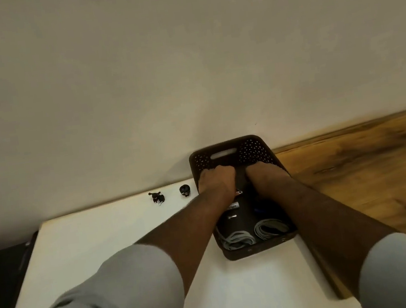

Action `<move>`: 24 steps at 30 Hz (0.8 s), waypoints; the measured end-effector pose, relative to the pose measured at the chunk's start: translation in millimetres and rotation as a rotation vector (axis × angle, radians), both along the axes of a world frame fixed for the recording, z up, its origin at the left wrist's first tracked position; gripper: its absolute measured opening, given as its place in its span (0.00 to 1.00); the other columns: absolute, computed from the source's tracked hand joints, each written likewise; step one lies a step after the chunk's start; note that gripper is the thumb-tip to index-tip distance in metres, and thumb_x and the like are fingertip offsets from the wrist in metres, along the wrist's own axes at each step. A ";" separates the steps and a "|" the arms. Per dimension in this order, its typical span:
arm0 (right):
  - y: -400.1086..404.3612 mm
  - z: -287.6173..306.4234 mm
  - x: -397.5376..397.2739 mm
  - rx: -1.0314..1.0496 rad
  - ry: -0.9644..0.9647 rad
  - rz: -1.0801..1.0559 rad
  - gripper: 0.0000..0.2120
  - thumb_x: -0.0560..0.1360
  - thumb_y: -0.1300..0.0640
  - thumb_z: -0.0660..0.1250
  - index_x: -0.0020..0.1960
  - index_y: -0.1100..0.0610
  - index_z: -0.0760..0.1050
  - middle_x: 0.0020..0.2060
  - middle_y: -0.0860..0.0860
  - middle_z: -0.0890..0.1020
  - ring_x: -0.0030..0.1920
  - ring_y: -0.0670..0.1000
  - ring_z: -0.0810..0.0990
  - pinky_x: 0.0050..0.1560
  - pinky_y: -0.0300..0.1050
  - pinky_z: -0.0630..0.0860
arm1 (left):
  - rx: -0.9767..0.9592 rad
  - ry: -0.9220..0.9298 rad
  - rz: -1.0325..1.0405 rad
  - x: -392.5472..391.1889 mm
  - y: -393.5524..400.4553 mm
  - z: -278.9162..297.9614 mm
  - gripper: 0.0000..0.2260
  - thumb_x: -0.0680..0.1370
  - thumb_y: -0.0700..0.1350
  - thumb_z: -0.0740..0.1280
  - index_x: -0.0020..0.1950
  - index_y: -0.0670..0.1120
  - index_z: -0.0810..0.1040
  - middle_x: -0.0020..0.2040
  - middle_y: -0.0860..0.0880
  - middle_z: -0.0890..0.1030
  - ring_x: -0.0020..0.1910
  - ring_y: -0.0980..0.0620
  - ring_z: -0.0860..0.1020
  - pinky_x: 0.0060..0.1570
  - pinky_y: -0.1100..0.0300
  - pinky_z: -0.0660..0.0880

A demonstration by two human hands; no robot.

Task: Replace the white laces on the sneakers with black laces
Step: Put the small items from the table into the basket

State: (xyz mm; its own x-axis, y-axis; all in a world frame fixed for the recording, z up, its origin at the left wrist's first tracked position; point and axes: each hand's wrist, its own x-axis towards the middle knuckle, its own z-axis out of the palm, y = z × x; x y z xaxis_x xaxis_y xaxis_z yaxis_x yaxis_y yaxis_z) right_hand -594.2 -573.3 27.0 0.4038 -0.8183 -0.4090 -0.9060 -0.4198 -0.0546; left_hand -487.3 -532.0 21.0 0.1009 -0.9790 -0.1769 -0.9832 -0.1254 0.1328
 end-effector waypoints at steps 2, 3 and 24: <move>4.4 9.8 0.4 -0.112 -0.141 -0.023 0.15 0.77 0.62 0.63 0.63 0.56 0.74 0.60 0.56 0.78 0.60 0.57 0.77 0.59 0.52 0.75 | -0.196 0.181 0.086 18.1 17.9 12.2 0.09 0.77 0.41 0.65 0.54 0.46 0.81 0.52 0.45 0.82 0.53 0.45 0.80 0.55 0.53 0.75; 8.8 14.6 3.5 -0.152 -0.253 -0.025 0.15 0.77 0.62 0.62 0.62 0.54 0.76 0.59 0.55 0.79 0.59 0.56 0.77 0.60 0.51 0.75 | -0.304 0.264 0.140 33.1 30.0 17.4 0.08 0.76 0.42 0.67 0.53 0.47 0.83 0.51 0.46 0.83 0.52 0.46 0.80 0.54 0.53 0.76; 34.3 -5.3 156.0 -0.481 0.201 0.680 0.10 0.77 0.57 0.61 0.56 0.52 0.77 0.52 0.50 0.80 0.58 0.54 0.73 0.61 0.53 0.61 | -0.108 0.167 0.212 174.3 62.5 -40.4 0.08 0.76 0.47 0.67 0.47 0.41 0.77 0.47 0.43 0.79 0.46 0.41 0.78 0.37 0.57 0.68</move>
